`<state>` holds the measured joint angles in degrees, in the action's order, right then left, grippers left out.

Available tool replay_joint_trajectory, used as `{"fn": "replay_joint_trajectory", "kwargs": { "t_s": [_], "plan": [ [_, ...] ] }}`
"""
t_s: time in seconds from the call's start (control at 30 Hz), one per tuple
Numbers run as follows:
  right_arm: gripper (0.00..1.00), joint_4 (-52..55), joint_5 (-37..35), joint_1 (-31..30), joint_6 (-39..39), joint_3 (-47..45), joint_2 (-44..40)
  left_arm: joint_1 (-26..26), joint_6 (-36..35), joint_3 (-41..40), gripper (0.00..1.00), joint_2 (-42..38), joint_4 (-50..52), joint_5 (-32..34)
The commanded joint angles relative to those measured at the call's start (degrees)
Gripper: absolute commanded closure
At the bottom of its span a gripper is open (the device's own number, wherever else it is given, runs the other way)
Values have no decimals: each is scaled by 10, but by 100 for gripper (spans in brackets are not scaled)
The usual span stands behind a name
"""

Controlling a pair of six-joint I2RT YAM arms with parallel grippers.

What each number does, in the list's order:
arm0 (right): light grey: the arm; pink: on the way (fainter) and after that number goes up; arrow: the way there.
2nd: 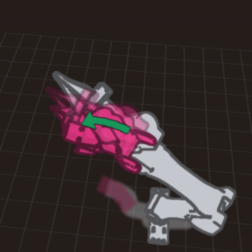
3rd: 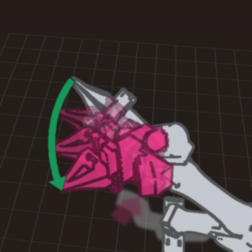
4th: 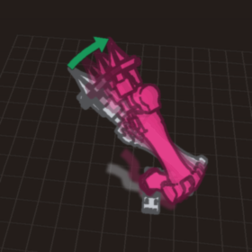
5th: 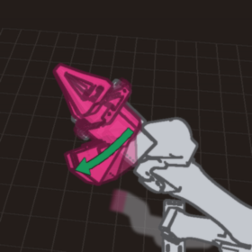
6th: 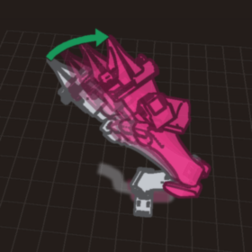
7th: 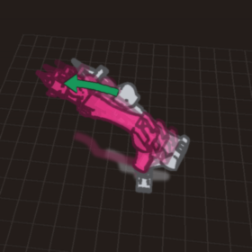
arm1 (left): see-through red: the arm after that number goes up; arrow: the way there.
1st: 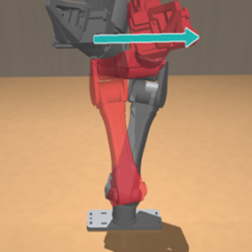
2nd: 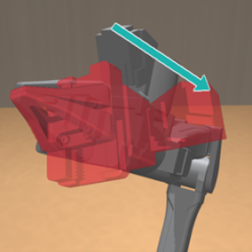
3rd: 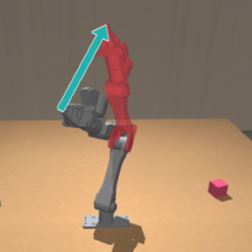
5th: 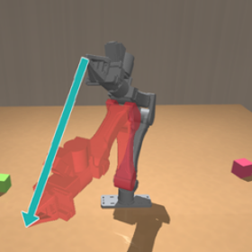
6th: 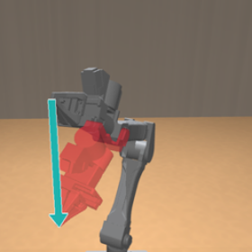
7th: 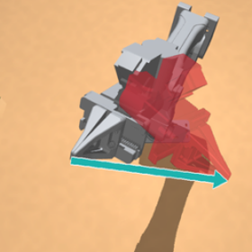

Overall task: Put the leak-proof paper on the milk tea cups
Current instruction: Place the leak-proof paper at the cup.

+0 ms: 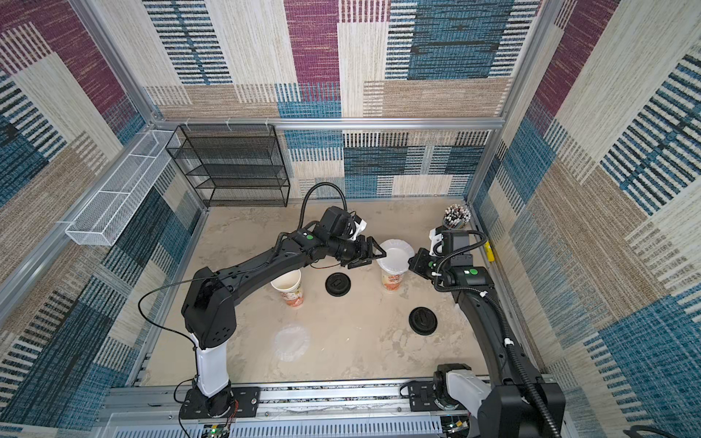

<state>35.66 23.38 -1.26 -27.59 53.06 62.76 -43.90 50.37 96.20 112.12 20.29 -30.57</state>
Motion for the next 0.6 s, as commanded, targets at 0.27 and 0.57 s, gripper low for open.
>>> {"fn": "replay_joint_trajectory", "kwargs": {
  "t_s": [0.27,0.57],
  "plan": [
    [96,42,-1,0,11,24,-9,2,-10,11,30,6,10,-3],
    [88,46,-17,0,10,22,-5,2,-12,14,30,8,14,-4]
  ]
}}
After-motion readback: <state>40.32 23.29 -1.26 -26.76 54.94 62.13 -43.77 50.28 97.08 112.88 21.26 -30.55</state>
